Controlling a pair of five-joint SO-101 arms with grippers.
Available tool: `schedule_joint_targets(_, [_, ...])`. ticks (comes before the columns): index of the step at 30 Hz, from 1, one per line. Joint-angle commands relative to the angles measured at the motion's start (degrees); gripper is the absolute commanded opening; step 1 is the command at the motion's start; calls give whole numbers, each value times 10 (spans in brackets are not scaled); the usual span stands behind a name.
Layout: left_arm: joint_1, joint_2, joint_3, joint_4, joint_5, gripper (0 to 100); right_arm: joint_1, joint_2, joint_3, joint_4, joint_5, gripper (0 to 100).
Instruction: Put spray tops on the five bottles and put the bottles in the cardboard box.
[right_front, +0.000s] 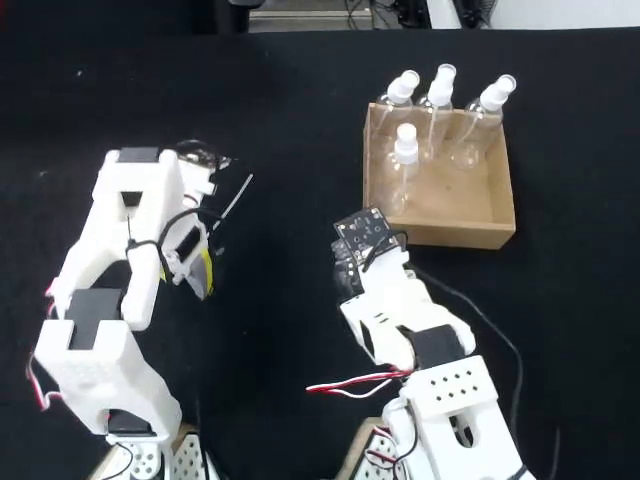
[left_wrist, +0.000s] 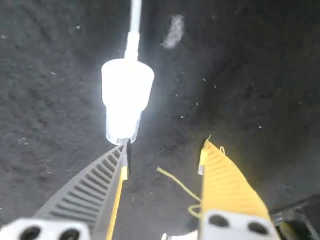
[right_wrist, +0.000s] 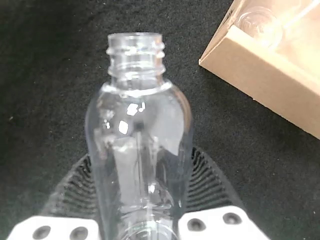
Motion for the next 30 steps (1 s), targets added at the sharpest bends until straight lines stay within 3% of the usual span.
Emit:
schedule_joint_targets(1, [6,-39,30,-59,48,224,4,-13,-5,-11,7,12])
schedule_joint_targets(11, [-95,-39,-7,-169,159,224,4,-13,-4,-11,7,12])
schedule_joint_targets(15, [-100,-38,-8,-224,207,225,4,-13,-4,-11,7,12])
schedule_joint_targets(18, [-86,-37,-11,-247,281,225,4,-13,-4,-11,7,12])
schedule_joint_targets(21, [-67,-44,-24,-239,358,226,4,-13,-4,-11,7,12])
schedule_joint_targets(27, [-57,-37,-120,-114,535,227,4,-13,-4,-11,7,12])
schedule_joint_targets(30, [-56,-32,-138,-88,637,294,4,-13,-4,-11,7,12])
